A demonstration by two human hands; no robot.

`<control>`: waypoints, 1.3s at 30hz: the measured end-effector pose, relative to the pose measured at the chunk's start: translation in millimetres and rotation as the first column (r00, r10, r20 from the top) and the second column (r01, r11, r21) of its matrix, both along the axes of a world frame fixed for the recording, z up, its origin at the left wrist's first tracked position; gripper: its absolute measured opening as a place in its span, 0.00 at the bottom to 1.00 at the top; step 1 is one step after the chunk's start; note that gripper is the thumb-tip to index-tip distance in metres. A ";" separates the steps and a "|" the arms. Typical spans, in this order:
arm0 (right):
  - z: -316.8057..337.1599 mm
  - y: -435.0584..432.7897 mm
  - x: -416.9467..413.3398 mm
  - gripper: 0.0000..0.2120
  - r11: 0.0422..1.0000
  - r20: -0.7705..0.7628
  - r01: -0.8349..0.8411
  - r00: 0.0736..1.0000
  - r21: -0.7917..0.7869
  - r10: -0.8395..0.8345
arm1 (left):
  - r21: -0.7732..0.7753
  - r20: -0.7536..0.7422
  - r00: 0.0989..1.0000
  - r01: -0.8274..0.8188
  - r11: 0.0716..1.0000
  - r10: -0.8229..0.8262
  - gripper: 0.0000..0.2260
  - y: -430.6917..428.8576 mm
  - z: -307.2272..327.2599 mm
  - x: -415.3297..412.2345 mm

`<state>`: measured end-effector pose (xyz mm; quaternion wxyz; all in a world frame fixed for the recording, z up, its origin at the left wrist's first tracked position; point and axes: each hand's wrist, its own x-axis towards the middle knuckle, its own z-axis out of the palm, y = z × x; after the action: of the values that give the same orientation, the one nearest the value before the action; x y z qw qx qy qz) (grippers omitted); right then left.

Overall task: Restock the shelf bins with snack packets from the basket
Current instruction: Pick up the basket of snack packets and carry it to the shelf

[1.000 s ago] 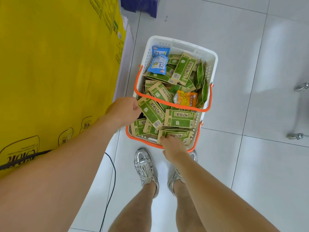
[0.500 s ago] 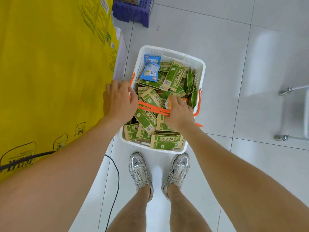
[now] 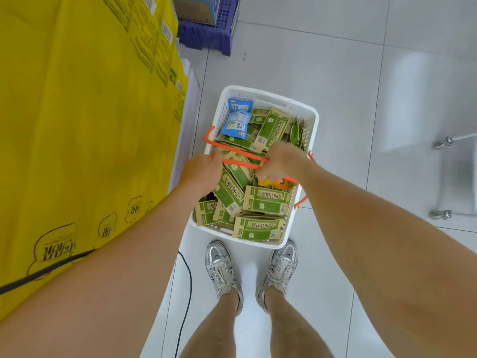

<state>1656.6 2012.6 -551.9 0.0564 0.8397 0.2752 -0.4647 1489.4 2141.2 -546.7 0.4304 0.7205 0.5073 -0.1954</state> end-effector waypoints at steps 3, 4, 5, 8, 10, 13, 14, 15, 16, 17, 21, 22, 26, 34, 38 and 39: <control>14.6 -15.3 -29.2 0.15 0.993 -0.034 0.121 0.992 -0.007 -0.121 | -0.296 -0.036 0.979 -0.200 0.934 0.198 0.30 -11.8 16.3 14.8; 21.3 -20.0 -40.3 0.16 0.989 -0.042 0.146 0.988 0.000 -0.146 | -0.372 -0.074 0.962 -0.271 0.888 0.263 0.28 -16.9 24.3 18.9; 29.5 -23.8 -48.4 0.17 0.988 -0.058 0.157 0.986 0.007 -0.156 | -0.439 -0.123 0.945 -0.325 0.838 0.302 0.25 -22.4 36.9 22.5; 73.5 -38.8 -51.9 0.21 0.964 -0.137 0.266 0.955 0.014 -0.262 | -0.543 -0.187 0.942 -0.336 0.770 0.279 0.23 -39.2 75.6 28.8; 107.8 -56.9 -49.8 0.25 0.920 -0.203 0.391 0.902 0.008 -0.382 | -0.559 -0.149 0.942 -0.330 0.761 0.300 0.16 -54.2 106.0 39.1; 160.8 -94.3 -61.7 0.31 0.848 -0.222 0.529 0.831 0.029 -0.510 | -0.556 -0.099 0.940 -0.324 0.765 0.326 0.12 -86.9 159.0 57.5; 180.5 -107.3 -68.5 0.31 0.832 -0.220 0.553 0.818 0.043 -0.532 | -0.557 -0.103 0.942 -0.321 0.766 0.320 0.16 -98.5 175.6 61.9; 201.2 -121.1 -77.5 0.30 0.810 -0.228 0.583 0.798 0.057 -0.558 | -0.560 -0.113 0.946 -0.313 0.767 0.303 0.18 -110.9 193.1 64.3; 222.0 -135.0 -86.8 0.30 0.774 -0.247 0.629 0.764 0.072 -0.597 | -0.563 -0.116 0.949 -0.305 0.768 0.291 0.18 -124.4 210.0 65.8; 242.8 -148.3 -97.2 0.32 0.723 -0.272 0.684 0.716 0.093 -0.642 | -0.556 -0.109 0.953 -0.295 0.777 0.283 0.16 -138.2 228.6 65.8; 327.5 -202.8 -145.4 0.23 0.487 -0.354 0.854 0.519 0.182 -0.778 | -0.558 -0.031 0.979 -0.184 0.809 0.201 0.09 -200.6 301.8 54.1; 347.7 -219.3 -157.8 0.18 0.423 -0.372 0.883 0.470 0.204 -0.801 | -0.566 -0.013 0.990 -0.122 0.816 0.139 0.09 -217.6 321.4 49.2; 418.2 -289.1 -216.0 0.15 0.055 -0.439 0.961 0.174 0.271 -0.882 | -0.611 0.016 0.989 0.127 0.782 -0.148 0.17 -288.7 407.9 26.2; 511.2 -417.5 -372.3 0.34 -0.480 -0.573 0.842 -0.273 0.247 -0.773 | -0.578 0.079 0.814 0.507 0.639 -0.575 0.21 -458.0 537.3 -85.1; 538.8 -480.8 -473.5 0.38 -0.648 -0.608 0.722 -0.408 0.242 -0.681 | -0.553 0.100 0.685 0.641 0.533 -0.721 0.16 -551.6 571.4 -177.8; 544.9 -497.4 -499.4 0.39 -0.691 -0.616 0.682 -0.444 0.238 -0.650 | -0.537 0.103 0.652 0.672 0.510 -0.751 0.15 -576.6 576.4 -200.8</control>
<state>1157.2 1515.2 -7.0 -0.6747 0.5724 -0.4402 -0.1524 1288.5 1564.6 29.7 0.4553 0.6995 0.1201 -0.5376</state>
